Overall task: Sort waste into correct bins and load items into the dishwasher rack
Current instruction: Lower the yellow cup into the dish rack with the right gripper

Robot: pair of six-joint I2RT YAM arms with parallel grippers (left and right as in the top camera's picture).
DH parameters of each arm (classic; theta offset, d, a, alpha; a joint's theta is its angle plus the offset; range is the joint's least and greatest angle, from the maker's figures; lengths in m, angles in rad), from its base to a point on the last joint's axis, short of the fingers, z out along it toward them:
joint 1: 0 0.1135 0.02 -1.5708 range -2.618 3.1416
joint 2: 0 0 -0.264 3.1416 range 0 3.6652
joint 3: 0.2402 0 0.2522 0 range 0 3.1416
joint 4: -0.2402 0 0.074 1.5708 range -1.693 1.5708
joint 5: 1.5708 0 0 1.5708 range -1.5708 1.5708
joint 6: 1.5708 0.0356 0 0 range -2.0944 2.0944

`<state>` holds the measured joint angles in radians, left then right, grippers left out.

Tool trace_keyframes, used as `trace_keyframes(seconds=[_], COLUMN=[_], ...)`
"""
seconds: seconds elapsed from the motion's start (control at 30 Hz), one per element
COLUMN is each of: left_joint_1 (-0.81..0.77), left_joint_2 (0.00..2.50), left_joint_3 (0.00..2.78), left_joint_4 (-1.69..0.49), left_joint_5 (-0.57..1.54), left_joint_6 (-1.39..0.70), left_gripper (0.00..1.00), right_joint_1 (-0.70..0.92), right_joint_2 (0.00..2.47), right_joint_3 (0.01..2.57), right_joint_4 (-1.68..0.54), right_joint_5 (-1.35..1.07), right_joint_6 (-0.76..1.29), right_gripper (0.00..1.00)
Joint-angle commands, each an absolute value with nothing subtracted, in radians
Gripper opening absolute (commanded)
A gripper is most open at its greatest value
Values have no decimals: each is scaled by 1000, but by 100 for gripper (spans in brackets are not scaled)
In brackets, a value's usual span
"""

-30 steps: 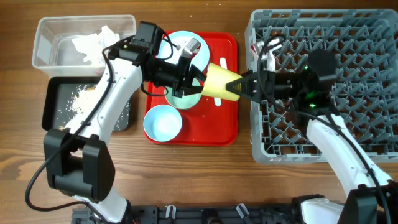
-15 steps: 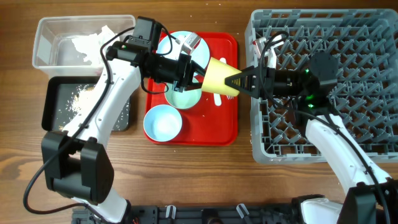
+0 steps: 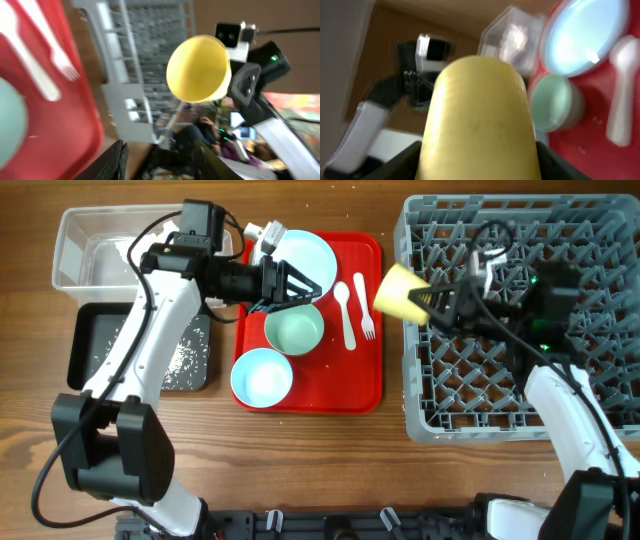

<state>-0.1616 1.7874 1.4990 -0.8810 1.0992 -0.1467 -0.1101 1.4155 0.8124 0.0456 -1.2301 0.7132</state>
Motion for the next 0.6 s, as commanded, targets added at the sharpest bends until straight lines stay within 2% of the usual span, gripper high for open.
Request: trace_keyframes(seconds=[0.0,0.1,0.2,0.33,0.47,0.57], left_joint_1=[-162,-191,-215,-234,-264,-291], left_joint_2=[1782,1782,1782,1782,1782,1782], left_joint_3=[1507,1507,1507,1507,1507,1507], left_joint_4=[-893,-947,-992,-1002,-1006,-1005], left_joint_5=[886,723,604,585,585,573], left_joint_6=[-138,-138,-138,-138,-138,-138], left_gripper=[43,47,47,51,53,59], right_joint_1=[-89,-44,39,76,76,76], right_joint_2=[1324,1156,1104,1159,1281,1357], right_joint_3=[854,1109,1378,1397,1394,1354], right_joint_4=[-205,-771,-1241,-1529,-1582,-1556], right_joint_5=[-983,-637,-312,-193,-97,-72], right_joint_6=[455,294,292,375,395,397], right_gripper=[43,45,49,50,51,51])
